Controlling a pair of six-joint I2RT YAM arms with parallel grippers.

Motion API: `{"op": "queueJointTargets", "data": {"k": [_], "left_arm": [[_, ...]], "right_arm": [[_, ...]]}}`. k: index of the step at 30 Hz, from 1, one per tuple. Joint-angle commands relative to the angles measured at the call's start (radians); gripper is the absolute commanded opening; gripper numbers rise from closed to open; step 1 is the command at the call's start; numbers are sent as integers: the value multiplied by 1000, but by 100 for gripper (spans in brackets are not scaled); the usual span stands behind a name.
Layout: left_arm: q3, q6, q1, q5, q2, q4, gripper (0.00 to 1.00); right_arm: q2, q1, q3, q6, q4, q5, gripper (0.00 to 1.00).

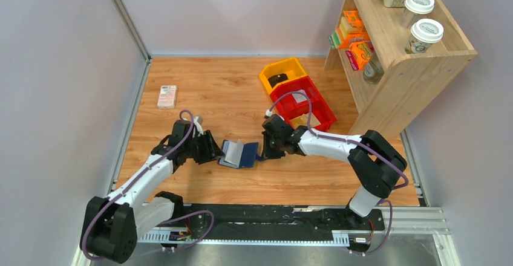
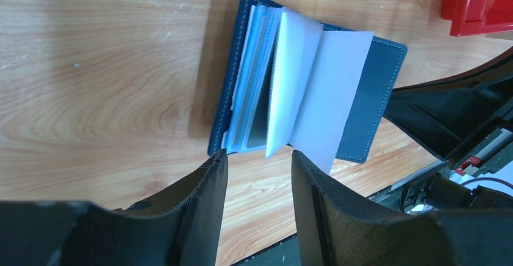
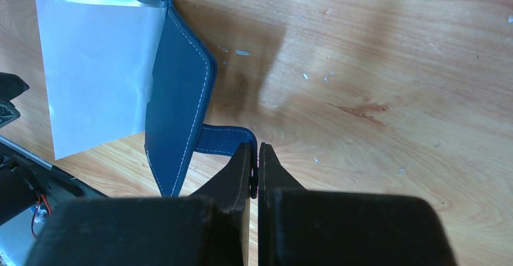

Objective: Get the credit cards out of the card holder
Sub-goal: Open the card holder at the center of the board.

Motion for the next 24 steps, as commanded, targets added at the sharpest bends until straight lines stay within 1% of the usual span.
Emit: {"op": "queueJointTargets", "data": {"k": [1,7,10,12,17,24], "left_arm": [[42,-5,-9,60,40,93,50],[60,-11,-22,65,92,119,48],[65,-9,-27,43,117,125,47],[68,-11,-27,33,141,129,48],[66,-35,-30,68,194,178,48],[66,-46,-47,59,241,191,48]], "right_arm": [[12,-3,-8,-8,51,16,0],[29,-3,0,-27,51,16,0],[29,-3,0,-33,54,16,0],[30,-4,0,-34,53,16,0],[32,-4,4,-37,53,14,0],[35,-4,6,-37,57,8,0]]}}
